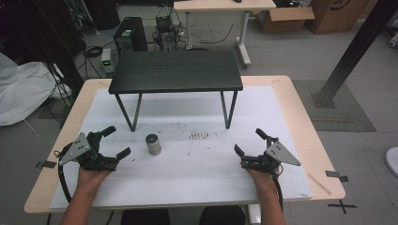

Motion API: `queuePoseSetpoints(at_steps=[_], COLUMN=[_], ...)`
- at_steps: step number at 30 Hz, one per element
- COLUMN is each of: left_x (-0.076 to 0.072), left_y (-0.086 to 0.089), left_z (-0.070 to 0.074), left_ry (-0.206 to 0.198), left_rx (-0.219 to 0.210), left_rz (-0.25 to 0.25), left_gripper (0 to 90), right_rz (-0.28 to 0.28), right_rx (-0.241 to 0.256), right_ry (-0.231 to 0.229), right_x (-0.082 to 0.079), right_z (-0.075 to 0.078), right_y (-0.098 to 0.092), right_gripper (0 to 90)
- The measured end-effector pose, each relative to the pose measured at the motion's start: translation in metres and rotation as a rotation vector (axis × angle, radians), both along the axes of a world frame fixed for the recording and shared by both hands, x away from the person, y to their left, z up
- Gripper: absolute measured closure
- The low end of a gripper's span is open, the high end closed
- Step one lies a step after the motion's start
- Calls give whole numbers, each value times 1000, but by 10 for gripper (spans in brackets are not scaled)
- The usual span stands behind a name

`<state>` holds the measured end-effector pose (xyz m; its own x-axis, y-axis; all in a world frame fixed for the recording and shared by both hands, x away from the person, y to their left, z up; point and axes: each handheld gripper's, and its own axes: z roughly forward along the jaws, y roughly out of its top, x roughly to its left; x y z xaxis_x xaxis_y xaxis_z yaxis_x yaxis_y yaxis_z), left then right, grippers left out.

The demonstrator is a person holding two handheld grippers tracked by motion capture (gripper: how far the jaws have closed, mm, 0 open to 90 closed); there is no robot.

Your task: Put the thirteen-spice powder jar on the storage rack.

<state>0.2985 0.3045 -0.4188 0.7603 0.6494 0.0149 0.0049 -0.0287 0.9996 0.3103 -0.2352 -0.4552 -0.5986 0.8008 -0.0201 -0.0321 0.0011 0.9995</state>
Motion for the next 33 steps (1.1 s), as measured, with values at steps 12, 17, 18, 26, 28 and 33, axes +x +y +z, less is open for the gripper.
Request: queuePoseSetpoints(at_steps=[12,17,18,26,28,33], left_x=[11,15,16,25,27,32], left_y=[-15,-20,-23,-38,-41,-48], left_z=[20,22,23,27,26,23], left_ry=[33,62,77,133,152,187], left_rx=[60,80,101,176,189,223], left_rz=[-68,-83,-89,-107,-109,-104], left_gripper=[2,2,2,2,2,2], right_rz=[1,1,1,2,2,3], right_rx=[2,2,2,3,3,5], right_ry=[0,-1,-1,-7,-8,-9], right_x=[0,0,0,0,0,-1], right_z=[0,0,0,0,0,0], right_y=[0,0,0,0,0,0], right_gripper=[0,0,0,0,0,0])
